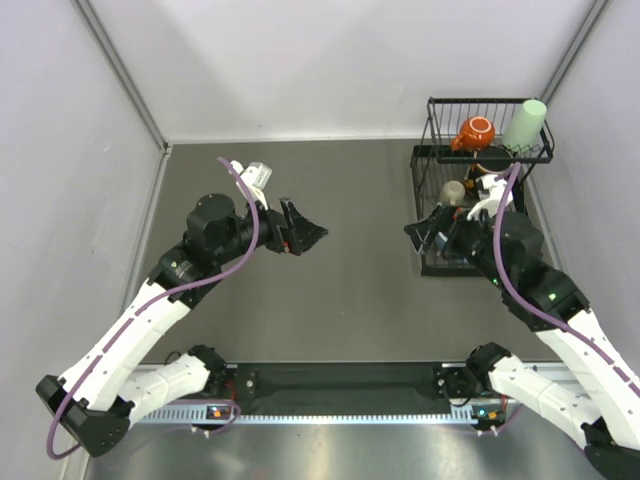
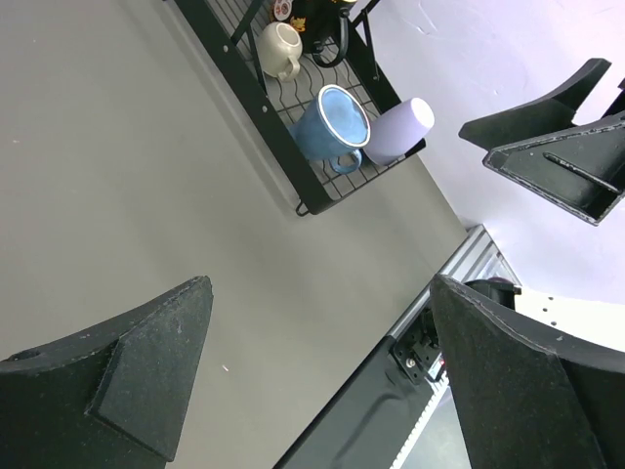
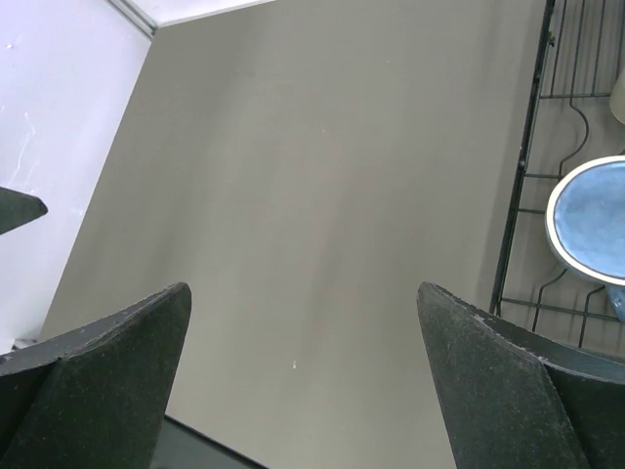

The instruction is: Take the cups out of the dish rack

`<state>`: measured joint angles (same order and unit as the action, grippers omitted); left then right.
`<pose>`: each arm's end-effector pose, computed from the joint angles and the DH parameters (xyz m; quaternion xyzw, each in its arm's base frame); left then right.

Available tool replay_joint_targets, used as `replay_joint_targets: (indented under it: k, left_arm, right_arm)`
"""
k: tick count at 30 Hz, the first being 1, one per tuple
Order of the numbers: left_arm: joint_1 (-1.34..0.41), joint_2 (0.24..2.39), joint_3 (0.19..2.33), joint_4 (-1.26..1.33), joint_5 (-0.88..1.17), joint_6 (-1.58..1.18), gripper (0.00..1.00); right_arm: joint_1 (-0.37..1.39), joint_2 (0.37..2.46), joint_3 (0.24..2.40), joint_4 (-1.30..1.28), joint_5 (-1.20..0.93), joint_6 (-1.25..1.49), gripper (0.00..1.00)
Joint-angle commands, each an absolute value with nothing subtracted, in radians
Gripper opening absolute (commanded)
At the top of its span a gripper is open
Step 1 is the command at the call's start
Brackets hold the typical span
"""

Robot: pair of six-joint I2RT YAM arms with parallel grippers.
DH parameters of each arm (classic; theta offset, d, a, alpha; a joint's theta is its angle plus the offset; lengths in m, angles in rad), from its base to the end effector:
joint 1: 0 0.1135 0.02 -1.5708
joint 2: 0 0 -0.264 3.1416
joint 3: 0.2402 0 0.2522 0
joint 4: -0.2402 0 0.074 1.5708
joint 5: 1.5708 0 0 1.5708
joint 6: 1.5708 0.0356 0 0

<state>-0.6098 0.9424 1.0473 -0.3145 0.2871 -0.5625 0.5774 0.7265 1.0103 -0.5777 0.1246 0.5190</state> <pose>0.1647 -0.1273 0.3899 0.1082 0.7669 -0.4371 0.4573 0.1245 0.0758 0.3834 0.0137 0.8022 0.2673 0.5337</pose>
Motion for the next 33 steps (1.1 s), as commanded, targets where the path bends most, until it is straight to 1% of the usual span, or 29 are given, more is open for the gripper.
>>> replay_joint_targets:
  k: [1,12,19,25,28,33]
  left_arm:
    - [-0.609,0.933,1.051,-0.265,0.284,-0.549,0.98]
    - [-0.609,0.927,1.042,-0.271,0.267,-0.531,0.98]
    - [-0.609,0.923,1.022,-0.273,0.248,-0.525,0.98]
    - [-0.609,0.927,1.009,-0.265,0.265,-0.526,0.98]
    - [-0.609,0.910,0.991,-0.256,0.259,-0.525,0.98]
    - [-0.609,0.905,0.988,-0.250,0.267,-0.528,0.98]
  right_arm:
    - [0.566,0.710,1.049,-0.591,0.153,0.515,1.00]
    - [0.566,0.696,1.011,-0.603,0.207,0.534,1.00]
    - [0.566,0.745,1.011,-0.718,0.354,0.607,1.00]
    - [0.558,0.853,1.037,-0.787,0.471,0.632,1.00]
    - [0.509,0.909,1.049,-0.810,0.488,0.571,1.00]
    - [0.370,0.991,1.069,-0.809,0.434,0.477,1.00]
